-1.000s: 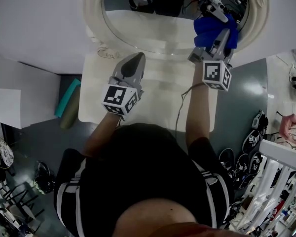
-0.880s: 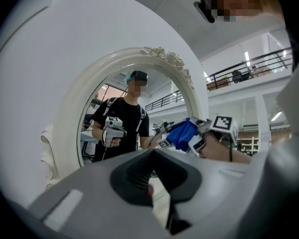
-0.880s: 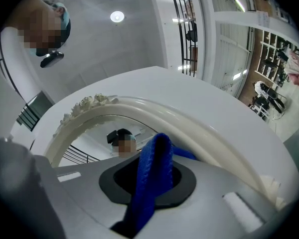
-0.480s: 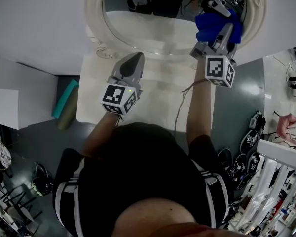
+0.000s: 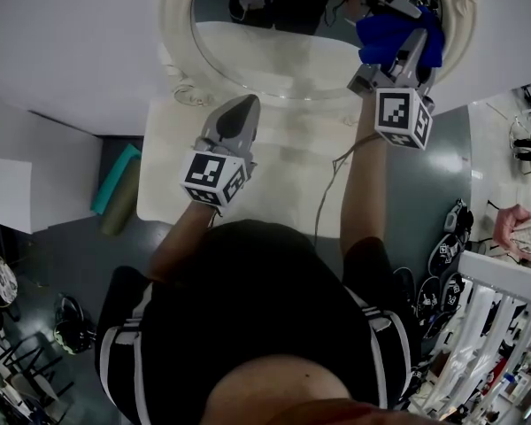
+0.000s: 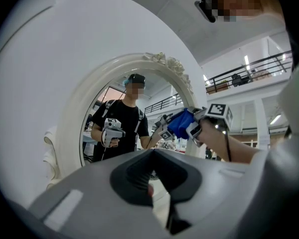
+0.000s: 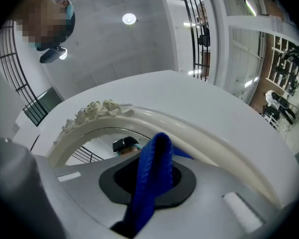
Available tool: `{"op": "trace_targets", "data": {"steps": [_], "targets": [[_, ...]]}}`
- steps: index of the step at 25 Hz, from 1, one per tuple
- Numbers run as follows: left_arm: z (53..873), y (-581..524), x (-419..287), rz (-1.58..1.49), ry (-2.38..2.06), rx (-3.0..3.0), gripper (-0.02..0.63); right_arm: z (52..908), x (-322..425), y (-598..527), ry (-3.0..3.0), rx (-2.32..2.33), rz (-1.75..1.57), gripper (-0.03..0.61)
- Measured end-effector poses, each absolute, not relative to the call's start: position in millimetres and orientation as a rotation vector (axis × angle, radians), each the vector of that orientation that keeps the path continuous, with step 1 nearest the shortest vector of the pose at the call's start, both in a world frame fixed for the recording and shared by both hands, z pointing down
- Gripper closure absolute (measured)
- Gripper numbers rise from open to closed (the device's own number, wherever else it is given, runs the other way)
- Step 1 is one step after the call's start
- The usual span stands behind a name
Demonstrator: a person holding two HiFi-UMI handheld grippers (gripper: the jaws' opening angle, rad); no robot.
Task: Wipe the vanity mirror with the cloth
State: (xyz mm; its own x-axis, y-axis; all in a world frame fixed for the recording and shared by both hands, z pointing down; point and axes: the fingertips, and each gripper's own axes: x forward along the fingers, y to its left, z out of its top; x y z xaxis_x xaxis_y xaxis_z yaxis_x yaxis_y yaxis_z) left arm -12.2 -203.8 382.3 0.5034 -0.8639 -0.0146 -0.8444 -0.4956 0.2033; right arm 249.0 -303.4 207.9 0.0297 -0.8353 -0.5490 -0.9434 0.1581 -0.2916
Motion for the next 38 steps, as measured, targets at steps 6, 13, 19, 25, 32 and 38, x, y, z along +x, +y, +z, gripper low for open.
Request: {"op": "trace_targets", "data": {"steps": [6, 13, 19, 25, 32, 38], "targets": [[379, -203, -15, -0.186, -1.472, 2.572, 0.603, 181, 234, -306, 1.864, -1.689, 0.290, 0.540], [374, -202, -21, -0.196, -1.474, 2.566, 0.603, 157, 219, -308, 1.859, -1.708, 0.319, 0.540], [378, -199, -24, -0.204, -1.480, 2.558, 0.603, 142, 202, -310, 1.902, -1.706, 0.363, 0.539], [376, -195, -32, -0.210, -1.496, 2.545, 0.603, 125, 181, -308, 1.950, -1.704, 0.430, 0.540], [379, -189, -42, -0.220, -1.523, 2.519, 0.603, 107, 139, -309, 2.031, -1.705, 0.555, 0.539], [383, -189, -53, -0.217, -1.548, 2.495, 0.603, 101, 96, -312, 2.121, -1.698, 0.677, 0.538]]}}
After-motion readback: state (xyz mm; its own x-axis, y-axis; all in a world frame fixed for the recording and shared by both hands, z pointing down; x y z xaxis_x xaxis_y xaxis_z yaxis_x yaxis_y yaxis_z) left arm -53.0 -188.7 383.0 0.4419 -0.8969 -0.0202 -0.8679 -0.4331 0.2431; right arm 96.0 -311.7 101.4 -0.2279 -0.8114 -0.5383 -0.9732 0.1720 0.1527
